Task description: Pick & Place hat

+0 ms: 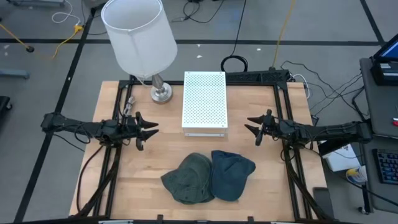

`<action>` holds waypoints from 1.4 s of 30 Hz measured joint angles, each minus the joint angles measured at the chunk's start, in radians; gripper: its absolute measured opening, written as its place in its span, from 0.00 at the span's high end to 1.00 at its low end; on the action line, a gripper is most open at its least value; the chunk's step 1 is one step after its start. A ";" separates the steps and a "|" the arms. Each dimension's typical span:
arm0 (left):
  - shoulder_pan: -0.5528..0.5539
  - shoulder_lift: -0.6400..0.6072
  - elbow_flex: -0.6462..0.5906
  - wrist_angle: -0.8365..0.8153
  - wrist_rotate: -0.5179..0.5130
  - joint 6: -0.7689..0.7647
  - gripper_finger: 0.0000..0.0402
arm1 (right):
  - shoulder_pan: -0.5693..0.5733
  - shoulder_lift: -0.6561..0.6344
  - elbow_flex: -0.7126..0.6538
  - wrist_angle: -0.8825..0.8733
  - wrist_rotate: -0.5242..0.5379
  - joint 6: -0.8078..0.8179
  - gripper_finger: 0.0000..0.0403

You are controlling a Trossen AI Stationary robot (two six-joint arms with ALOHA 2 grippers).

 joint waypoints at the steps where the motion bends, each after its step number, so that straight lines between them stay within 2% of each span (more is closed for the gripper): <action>1: 0.000 0.000 0.000 0.000 0.000 0.000 0.62 | 0.000 0.000 0.000 0.000 0.000 0.000 0.58; 20: 0.000 0.000 0.000 0.005 0.000 0.000 0.62 | 0.000 0.000 0.000 0.000 0.000 0.000 0.58; 33: 0.001 0.000 0.002 0.186 -0.053 -0.006 0.62 | 0.000 0.000 0.000 0.000 0.000 0.000 0.58; 37: -0.003 0.007 0.052 0.162 -0.038 -0.010 0.62 | 0.000 0.000 0.000 0.000 0.000 0.000 0.58; 42: -0.031 0.051 0.208 -0.014 0.005 0.041 0.62 | 0.000 0.000 0.000 0.000 0.000 0.000 0.58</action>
